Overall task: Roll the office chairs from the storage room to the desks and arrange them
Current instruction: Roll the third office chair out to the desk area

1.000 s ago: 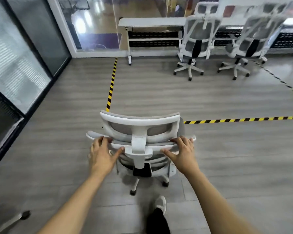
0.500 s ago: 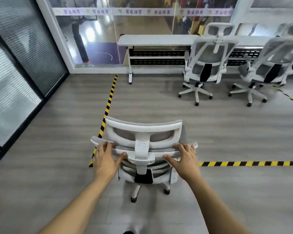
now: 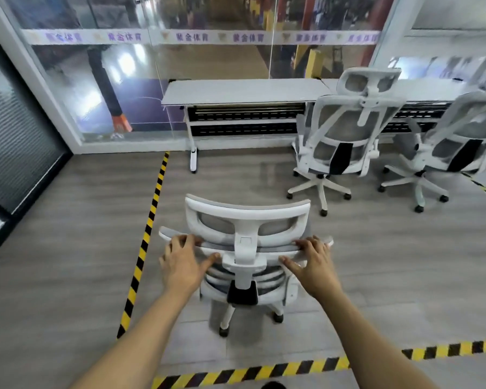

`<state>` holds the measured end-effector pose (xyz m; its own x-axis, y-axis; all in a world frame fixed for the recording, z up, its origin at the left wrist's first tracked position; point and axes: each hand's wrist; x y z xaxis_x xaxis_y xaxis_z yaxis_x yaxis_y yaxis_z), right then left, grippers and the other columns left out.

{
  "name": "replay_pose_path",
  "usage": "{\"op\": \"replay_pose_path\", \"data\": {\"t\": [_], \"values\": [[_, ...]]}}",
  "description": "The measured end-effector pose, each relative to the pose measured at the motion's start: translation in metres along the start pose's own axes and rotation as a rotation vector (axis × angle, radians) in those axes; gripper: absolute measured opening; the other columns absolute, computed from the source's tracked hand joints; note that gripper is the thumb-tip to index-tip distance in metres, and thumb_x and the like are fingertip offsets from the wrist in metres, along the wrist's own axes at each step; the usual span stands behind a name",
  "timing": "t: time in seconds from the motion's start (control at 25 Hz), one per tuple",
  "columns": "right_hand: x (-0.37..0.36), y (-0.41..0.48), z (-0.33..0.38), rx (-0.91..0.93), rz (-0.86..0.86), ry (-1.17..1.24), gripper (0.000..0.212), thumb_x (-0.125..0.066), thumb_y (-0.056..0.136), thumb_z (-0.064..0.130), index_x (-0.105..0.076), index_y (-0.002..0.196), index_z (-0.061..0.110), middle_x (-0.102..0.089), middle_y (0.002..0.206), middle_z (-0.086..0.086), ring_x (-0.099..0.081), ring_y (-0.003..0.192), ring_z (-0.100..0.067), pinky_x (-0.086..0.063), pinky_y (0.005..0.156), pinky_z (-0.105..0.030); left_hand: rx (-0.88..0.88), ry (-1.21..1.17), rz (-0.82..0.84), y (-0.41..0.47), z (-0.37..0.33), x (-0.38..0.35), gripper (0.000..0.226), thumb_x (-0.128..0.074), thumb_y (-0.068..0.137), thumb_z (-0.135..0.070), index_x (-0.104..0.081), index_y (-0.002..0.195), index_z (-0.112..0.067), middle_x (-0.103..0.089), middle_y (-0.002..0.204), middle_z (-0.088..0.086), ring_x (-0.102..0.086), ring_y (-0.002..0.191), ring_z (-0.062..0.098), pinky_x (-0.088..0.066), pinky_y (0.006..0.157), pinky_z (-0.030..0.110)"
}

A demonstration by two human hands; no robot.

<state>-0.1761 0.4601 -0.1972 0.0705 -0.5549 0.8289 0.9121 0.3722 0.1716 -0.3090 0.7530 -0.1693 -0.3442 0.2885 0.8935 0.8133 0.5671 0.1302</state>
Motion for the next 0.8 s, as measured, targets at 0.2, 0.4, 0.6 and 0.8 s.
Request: {"op": "replay_pose_path", "data": {"t": [0.2, 0.4, 0.6, 0.8], "values": [[-0.026, 0.195, -0.038, -0.006, -0.038, 0.138, 0.068, -0.069, 0.073, 0.07, -0.061, 0.122, 0.023, -0.053, 0.137, 0.001, -0.028, 0.145, -0.018, -0.028, 0.118, -0.049, -0.022, 0.027, -0.057, 0.178, -0.035, -0.049, 0.064, -0.051, 0.072, -0.084, -0.057, 0.114, -0.037, -0.048, 0.119, 0.002, -0.044, 0.114, 0.028, -0.045, 0.093, 0.047], [-0.041, 0.399, -0.055, 0.012, 0.016, 0.203, 0.064, -0.071, 0.075, 0.068, -0.056, 0.119, 0.026, -0.047, 0.125, 0.012, -0.034, 0.139, -0.017, -0.031, 0.116, -0.051, 0.046, 0.054, -0.071, 0.359, -0.076, -0.091, 0.062, -0.05, 0.074, -0.083, -0.056, 0.113, -0.035, -0.05, 0.122, 0.005, -0.046, 0.117, 0.031, -0.045, 0.094, 0.051], [-0.063, 0.573, -0.068, 0.047, 0.118, 0.129, 0.073, -0.054, 0.077, 0.079, -0.056, 0.121, 0.021, -0.053, 0.126, 0.001, -0.04, 0.134, -0.024, -0.036, 0.111, -0.049, 0.091, -0.045, -0.076, 0.514, -0.096, -0.126, 0.049, -0.058, 0.079, -0.069, -0.056, 0.114, -0.035, -0.05, 0.124, 0.003, -0.048, 0.117, 0.031, -0.047, 0.091, 0.054], [-0.089, 0.721, -0.071, 0.046, 0.174, 0.115, 0.06, -0.061, 0.085, 0.064, -0.054, 0.125, 0.02, -0.049, 0.135, -0.001, -0.03, 0.142, -0.021, -0.027, 0.118, -0.043, 0.094, -0.038, -0.144, 0.651, -0.108, -0.154, 0.044, -0.066, 0.081, -0.059, -0.057, 0.115, -0.032, -0.053, 0.122, 0.004, -0.049, 0.116, 0.031, -0.047, 0.09, 0.052]]}}
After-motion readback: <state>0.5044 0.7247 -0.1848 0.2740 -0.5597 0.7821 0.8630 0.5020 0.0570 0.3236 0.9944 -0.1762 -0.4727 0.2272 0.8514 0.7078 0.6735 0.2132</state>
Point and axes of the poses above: each hand's wrist, its own y-axis towards the middle knuckle, its own x-axis out of the back of the hand, z = x × y
